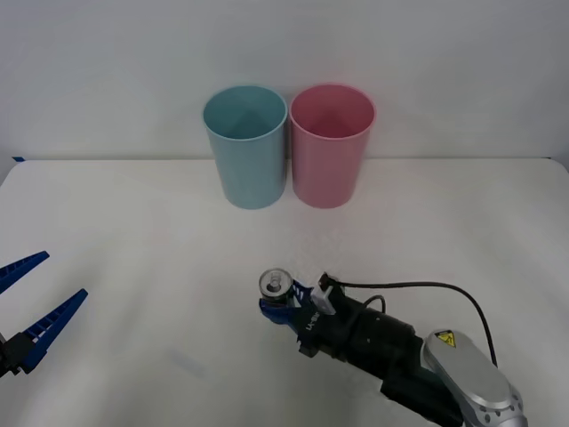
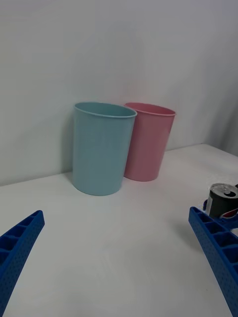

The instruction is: Grasp the object on the table and drop it into the matching bin: aluminum can to the light blue bin, PET bottle to the pink bin.

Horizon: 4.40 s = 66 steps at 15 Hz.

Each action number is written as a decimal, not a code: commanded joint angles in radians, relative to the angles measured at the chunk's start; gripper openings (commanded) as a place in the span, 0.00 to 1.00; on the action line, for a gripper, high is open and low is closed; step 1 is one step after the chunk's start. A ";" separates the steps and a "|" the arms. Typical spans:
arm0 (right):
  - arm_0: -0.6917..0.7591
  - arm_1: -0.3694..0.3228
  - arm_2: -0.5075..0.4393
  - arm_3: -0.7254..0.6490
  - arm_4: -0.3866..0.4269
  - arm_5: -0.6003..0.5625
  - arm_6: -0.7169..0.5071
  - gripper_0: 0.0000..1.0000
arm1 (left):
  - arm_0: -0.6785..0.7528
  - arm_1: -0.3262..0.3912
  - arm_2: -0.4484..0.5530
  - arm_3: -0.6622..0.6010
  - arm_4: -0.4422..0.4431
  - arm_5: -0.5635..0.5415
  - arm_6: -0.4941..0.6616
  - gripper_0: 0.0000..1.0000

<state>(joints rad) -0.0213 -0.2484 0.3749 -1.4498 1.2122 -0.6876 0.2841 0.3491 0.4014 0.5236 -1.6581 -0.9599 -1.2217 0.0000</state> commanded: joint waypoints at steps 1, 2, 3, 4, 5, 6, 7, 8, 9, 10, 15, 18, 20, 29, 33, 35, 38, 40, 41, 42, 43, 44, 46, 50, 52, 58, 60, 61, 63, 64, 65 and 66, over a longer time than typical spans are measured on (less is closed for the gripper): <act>0.077 -0.066 0.002 -0.156 0.017 0.010 -0.106 0.00 | 0.000 0.000 0.000 0.000 0.000 0.000 0.000 1.00; 0.100 -0.095 0.001 -0.218 0.017 0.013 -0.149 0.00 | 0.000 0.000 0.000 0.000 0.000 0.000 0.000 1.00; 0.123 -0.126 -0.002 -0.281 0.017 0.017 -0.195 0.00 | 0.000 0.000 0.000 0.000 0.000 0.000 0.000 1.00; 0.141 -0.150 -0.010 -0.331 0.017 0.023 -0.237 0.00 | 0.000 0.000 0.000 0.000 0.000 0.000 0.000 1.00; 0.158 -0.178 -0.021 -0.389 0.017 0.028 -0.286 0.00 | 0.000 0.000 0.000 0.000 0.000 0.000 0.000 1.00; 0.172 -0.203 -0.034 -0.442 0.018 0.033 -0.338 0.00 | 0.000 0.000 0.000 0.000 0.000 0.000 0.000 1.00; 0.181 -0.224 -0.051 -0.488 0.017 0.036 -0.385 0.00 | 0.000 0.000 0.000 0.000 0.000 0.000 0.000 1.00; 0.187 -0.239 -0.065 -0.521 0.018 0.045 -0.425 0.00 | 0.000 0.000 0.000 0.000 0.000 0.000 0.000 1.00; 0.189 -0.255 -0.080 -0.561 0.018 0.060 -0.473 0.00 | 0.000 0.000 0.000 0.000 0.000 0.000 0.000 1.00; 0.189 -0.269 -0.093 -0.598 0.018 0.082 -0.517 0.00 | 0.000 0.000 0.000 0.000 0.000 0.000 0.000 1.00; 0.103 -0.301 -0.137 -0.675 0.021 0.174 -0.707 0.00 | 0.000 0.000 0.000 0.000 0.000 0.000 0.000 1.00; -0.012 -0.304 -0.171 -0.647 0.040 0.178 -0.830 0.00 | 0.000 0.000 0.000 0.000 0.000 0.000 0.000 1.00; -0.112 -0.310 -0.176 -0.581 0.041 0.178 -0.864 0.00 | 0.000 0.000 0.000 0.000 0.000 0.000 0.000 1.00; -0.588 -0.192 -0.157 -0.077 0.133 0.177 -0.861 0.00 | 0.000 0.000 0.000 0.000 0.000 0.000 0.000 1.00; -0.770 -0.084 -0.157 0.175 0.191 0.183 -0.839 0.00 | 0.000 0.000 0.000 0.000 0.000 0.000 0.000 1.00; -0.855 -0.025 -0.154 0.301 0.230 0.215 -0.818 0.00 | 0.000 0.000 0.000 0.000 0.000 0.000 0.000 1.00; -0.957 0.049 -0.140 0.459 0.228 0.292 -0.738 0.00 | 0.000 0.000 0.000 0.000 0.000 0.000 0.000 1.00; -1.017 0.092 -0.119 0.559 0.202 0.358 -0.681 0.00 | 0.000 0.000 0.000 0.000 0.000 0.000 0.000 1.00; -1.045 0.109 -0.088 0.602 0.170 0.402 -0.654 0.00 | 0.000 0.000 0.000 0.000 0.000 0.000 0.000 1.00; -1.056 0.112 -0.065 0.617 0.152 0.428 -0.648 0.00 | 0.000 0.000 0.000 0.000 0.000 0.000 0.000 1.00; -1.059 0.112 -0.034 0.618 0.132 0.459 -0.648 0.00 | 0.000 0.000 0.000 0.000 0.000 0.000 0.000 1.00; -1.059 0.112 -0.019 0.618 0.121 0.468 -0.646 0.00 | 0.000 0.000 0.000 0.000 0.000 0.000 0.000 1.00; -1.059 0.112 -0.013 0.618 0.121 0.468 -0.646 0.00 | 0.000 0.000 0.000 0.000 0.000 0.000 0.000 1.00; -1.059 0.112 -0.013 0.618 0.119 0.468 -0.642 0.45 | 0.000 0.000 0.000 0.000 0.000 0.000 0.000 1.00; -1.059 0.106 -0.014 0.618 0.119 0.468 -0.637 1.00 | 0.000 0.000 0.000 0.000 0.000 0.000 0.000 1.00; -1.054 0.081 -0.014 0.608 0.087 0.447 -0.625 1.00 | 0.000 0.000 0.000 0.000 0.000 0.000 0.000 1.00; -1.022 0.055 -0.014 0.545 0.078 0.428 -0.625 1.00 | 0.000 0.000 0.000 0.000 0.000 0.000 0.000 1.00; -0.993 0.040 -0.013 0.499 0.079 0.428 -0.628 1.00 | 0.000 0.000 0.000 0.000 0.000 0.000 0.000 1.00; -0.922 0.006 -0.004 0.396 0.078 0.421 -0.629 1.00 | 0.000 0.000 0.000 0.000 0.000 0.000 0.000 1.00; -0.893 -0.014 0.002 0.353 0.075 0.410 -0.632 1.00 | 0.000 0.000 0.000 0.000 0.000 0.000 0.000 1.00; -0.853 -0.046 0.010 0.296 0.056 0.384 -0.634 1.00 | 0.000 0.000 0.000 0.000 0.000 0.000 0.000 1.00; -0.822 -0.072 0.013 0.247 0.052 0.365 -0.635 1.00 | 0.000 0.000 0.000 0.000 0.000 0.000 0.000 1.00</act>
<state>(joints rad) -0.8658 -0.3018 0.3854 -1.1671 1.2687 -0.3076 -0.3499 0.3491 0.4014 0.5236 -1.6581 -0.9599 -1.2217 0.0000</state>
